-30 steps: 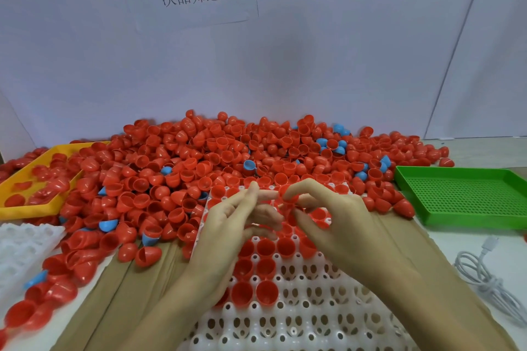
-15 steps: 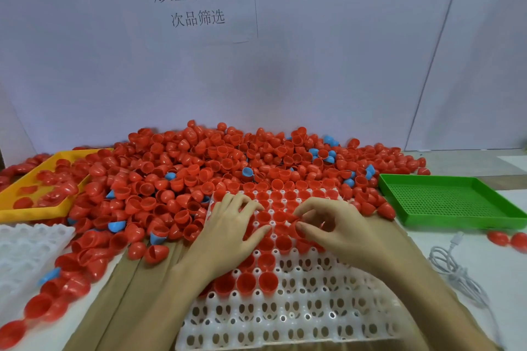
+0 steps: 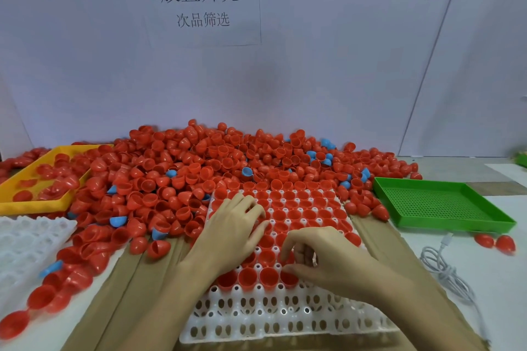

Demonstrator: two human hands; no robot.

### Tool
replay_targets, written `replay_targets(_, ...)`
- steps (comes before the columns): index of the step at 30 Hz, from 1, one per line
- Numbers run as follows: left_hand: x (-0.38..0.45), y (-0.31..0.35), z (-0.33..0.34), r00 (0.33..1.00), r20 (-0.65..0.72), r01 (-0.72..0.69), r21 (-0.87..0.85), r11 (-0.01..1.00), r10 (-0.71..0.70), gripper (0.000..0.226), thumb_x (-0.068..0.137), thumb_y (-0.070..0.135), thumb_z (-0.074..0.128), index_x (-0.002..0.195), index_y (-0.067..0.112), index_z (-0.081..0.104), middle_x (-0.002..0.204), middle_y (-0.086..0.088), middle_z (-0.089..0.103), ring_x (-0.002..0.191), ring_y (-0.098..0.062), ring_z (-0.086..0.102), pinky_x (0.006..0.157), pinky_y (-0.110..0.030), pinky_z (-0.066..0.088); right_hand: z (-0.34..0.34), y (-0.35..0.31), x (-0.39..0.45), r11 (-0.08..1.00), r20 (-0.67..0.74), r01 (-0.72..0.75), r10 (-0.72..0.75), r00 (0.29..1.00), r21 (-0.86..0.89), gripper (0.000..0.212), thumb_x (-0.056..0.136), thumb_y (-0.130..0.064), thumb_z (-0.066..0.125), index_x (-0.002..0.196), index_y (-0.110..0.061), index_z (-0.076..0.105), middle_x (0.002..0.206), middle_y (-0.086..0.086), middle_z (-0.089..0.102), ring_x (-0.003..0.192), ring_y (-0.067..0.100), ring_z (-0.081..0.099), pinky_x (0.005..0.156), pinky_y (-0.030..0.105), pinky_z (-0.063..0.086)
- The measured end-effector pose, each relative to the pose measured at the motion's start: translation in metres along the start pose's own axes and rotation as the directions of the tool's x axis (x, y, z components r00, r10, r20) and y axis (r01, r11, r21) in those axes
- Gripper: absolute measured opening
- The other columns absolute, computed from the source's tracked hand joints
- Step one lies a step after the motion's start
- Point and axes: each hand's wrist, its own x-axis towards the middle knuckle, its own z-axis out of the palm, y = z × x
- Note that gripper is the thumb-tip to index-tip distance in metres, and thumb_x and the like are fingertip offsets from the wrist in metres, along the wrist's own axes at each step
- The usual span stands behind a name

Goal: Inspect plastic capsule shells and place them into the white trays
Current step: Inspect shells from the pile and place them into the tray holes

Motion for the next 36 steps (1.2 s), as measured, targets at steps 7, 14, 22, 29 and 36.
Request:
replay_targets(7, 0.0, 0.0, 0.002, 0.999, -0.021, 0.037, -0.09, 0.995, -0.039, 0.021, 0.107, 0.037, 0.053, 0.109, 0.024, 0.069, 0.107, 0.016, 0.057, 0.098, -0.002, 0.051, 0.095, -0.026, 0.045, -0.021, 0.021, 0.034, 0.987, -0.03, -0.047, 0.052, 0.998, 0.152, 0.015, 0.1, -0.042, 0.065, 0.093, -0.029, 0.071, 0.076, -0.007, 0.073, 0.057, 0.005, 0.062, 0.056, 0.021, 0.052)
replay_targets(14, 0.001, -0.003, 0.005, 0.999, -0.038, 0.027, -0.12, 0.992, -0.032, 0.018, 0.106, 0.035, 0.055, 0.106, 0.024, 0.069, 0.105, 0.015, 0.056, 0.095, -0.002, 0.05, 0.09, -0.025, 0.046, -0.042, 0.08, 0.131, 0.995, -0.442, -0.075, 0.096, 0.892, 0.067, 0.014, 0.1, -0.031, 0.07, 0.109, -0.02, 0.072, 0.085, -0.006, 0.07, 0.075, 0.006, 0.064, 0.072, 0.023, 0.054)
replay_targets(22, 0.0, -0.003, 0.005, 0.999, -0.027, 0.02, -0.116, 0.993, -0.023, 0.02, 0.106, 0.035, 0.054, 0.106, 0.022, 0.07, 0.104, 0.013, 0.056, 0.095, -0.004, 0.05, 0.09, -0.026, 0.047, -0.034, 0.107, 0.2, 0.919, -0.096, -0.135, 0.107, 0.99, -0.37, 0.04, 0.103, -0.026, 0.066, 0.142, -0.02, 0.066, 0.14, 0.004, 0.066, 0.129, 0.023, 0.06, 0.11, 0.037, 0.046)
replay_targets(29, 0.0, -0.002, 0.002, 0.999, -0.016, 0.035, -0.123, 0.992, -0.038, 0.018, 0.106, 0.034, 0.056, 0.104, 0.023, 0.069, 0.103, 0.015, 0.055, 0.095, -0.004, 0.05, 0.089, -0.027, 0.048, -0.025, 0.094, 0.199, 0.903, -0.239, -0.114, 0.013, 0.971, -0.414, 0.041, 0.1, -0.015, 0.068, 0.141, -0.017, 0.063, 0.135, 0.007, 0.064, 0.123, 0.028, 0.062, 0.103, 0.043, 0.053)
replay_targets(36, 0.0, -0.002, -0.001, 0.999, 0.004, 0.053, -0.128, 0.99, -0.053, 0.025, 0.107, 0.04, 0.051, 0.109, 0.025, 0.07, 0.107, 0.017, 0.056, 0.1, -0.002, 0.05, 0.095, -0.023, 0.044, -0.036, 0.074, 0.157, 0.993, -0.55, -0.072, 0.112, 0.827, 0.094, 0.035, 0.1, -0.022, 0.072, 0.134, -0.018, 0.068, 0.103, 0.002, 0.077, 0.09, 0.014, 0.072, 0.086, 0.033, 0.061)
